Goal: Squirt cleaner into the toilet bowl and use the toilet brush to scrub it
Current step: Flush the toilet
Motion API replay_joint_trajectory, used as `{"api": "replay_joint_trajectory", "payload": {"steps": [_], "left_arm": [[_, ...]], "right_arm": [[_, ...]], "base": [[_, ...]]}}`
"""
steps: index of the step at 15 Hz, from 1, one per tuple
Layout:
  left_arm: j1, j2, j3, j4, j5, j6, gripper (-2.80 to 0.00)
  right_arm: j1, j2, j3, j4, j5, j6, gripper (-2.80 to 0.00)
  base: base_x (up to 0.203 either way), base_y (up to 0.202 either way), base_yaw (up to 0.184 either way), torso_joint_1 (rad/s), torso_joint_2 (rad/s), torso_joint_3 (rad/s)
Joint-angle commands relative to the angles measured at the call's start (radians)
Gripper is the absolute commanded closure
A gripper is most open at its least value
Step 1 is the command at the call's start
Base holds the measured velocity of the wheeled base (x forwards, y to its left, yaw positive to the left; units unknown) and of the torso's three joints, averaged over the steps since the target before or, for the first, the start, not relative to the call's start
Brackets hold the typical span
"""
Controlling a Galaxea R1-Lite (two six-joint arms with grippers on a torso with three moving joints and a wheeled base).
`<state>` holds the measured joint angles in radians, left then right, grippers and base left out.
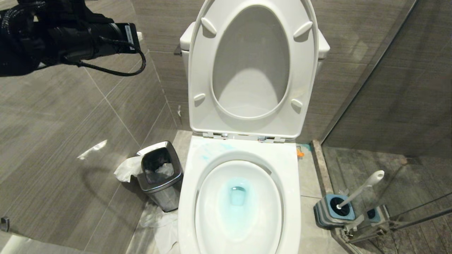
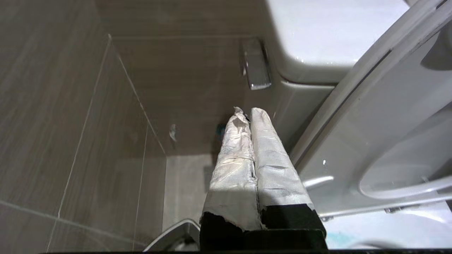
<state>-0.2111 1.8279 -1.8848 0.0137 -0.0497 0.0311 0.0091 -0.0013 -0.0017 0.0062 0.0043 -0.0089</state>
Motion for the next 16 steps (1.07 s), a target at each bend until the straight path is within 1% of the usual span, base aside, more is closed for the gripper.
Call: {"api": "replay_joint_trajectory", "payload": {"steps": [1,6,9,16], "left_arm": [[0.006,0.022,-0.062,0.069,-0.004,0.0,0.0],[0.011,0.014,-0.061,0.064,-0.002,0.001,0.0],[0.016,0.021,-0.06,0.01,0.001,-0.003,0.0],[0.035,0.056,-0.06,-0.228,0.001,-0.017,0.0]], "right_arm": [[0.002,0.001,0.0,0.0,0.0,0.0,0.0],[0.0,0.001,0.0,0.0,0.0,0.0,0.0],[0.002,0.001,0.0,0.0,0.0,0.0,0.0],[0.0,0.001,0.0,0.0,0.0,0.0,0.0]], "base": [[0.0,0.0,0.0,0.0,0.0,0.0],[0.0,0.0,0.0,0.0,0.0,0.0],[0.0,0.0,0.0,0.002,0.0,-0.024],[0.0,0.0,0.0,0.002,0.0,-0.181]]}}
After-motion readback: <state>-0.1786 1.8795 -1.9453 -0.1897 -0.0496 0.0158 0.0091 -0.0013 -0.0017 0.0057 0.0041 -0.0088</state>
